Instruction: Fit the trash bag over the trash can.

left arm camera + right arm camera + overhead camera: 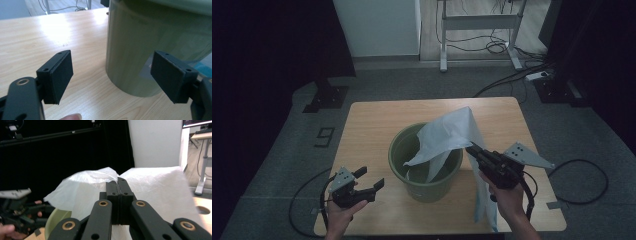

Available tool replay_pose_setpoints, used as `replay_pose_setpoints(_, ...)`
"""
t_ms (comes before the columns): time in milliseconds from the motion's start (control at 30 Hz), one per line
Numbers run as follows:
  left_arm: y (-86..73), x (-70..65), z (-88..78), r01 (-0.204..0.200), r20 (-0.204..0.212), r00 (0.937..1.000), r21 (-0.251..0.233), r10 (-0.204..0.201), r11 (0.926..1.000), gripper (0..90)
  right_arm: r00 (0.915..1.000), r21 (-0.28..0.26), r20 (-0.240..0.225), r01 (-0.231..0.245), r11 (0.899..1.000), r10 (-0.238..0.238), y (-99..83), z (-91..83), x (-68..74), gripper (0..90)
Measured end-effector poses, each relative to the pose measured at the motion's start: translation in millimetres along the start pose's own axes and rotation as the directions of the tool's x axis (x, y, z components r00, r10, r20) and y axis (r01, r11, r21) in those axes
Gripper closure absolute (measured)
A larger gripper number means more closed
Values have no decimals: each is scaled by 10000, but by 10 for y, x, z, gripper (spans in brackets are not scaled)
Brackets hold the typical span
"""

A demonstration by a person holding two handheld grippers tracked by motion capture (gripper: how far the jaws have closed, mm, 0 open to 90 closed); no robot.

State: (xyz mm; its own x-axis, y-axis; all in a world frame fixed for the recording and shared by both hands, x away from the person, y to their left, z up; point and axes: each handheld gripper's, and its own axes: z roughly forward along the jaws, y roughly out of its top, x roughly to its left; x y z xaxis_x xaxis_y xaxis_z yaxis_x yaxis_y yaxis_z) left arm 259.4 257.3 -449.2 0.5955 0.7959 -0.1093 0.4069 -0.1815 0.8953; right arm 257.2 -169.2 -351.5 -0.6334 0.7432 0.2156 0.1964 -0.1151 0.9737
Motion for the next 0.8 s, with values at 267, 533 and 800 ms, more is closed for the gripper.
replay_pose_setpoints(267,204,-172,-217,-326,99,9994,-508,331,9982,214,9993,484,-352,-99,9988,116,-208,159,63,888)
replay_pose_setpoints(533,380,-446,-278,-912,331,9951,-653,935,9937,220,9957,531,-920,-83,9986,132,-259,172,191,887)
replay_pose_setpoints(800,478,-633,-198,-1166,839,9890,-679,1221,9909,214,9942,428,-1072,6,9991,39,-139,156,230,886)
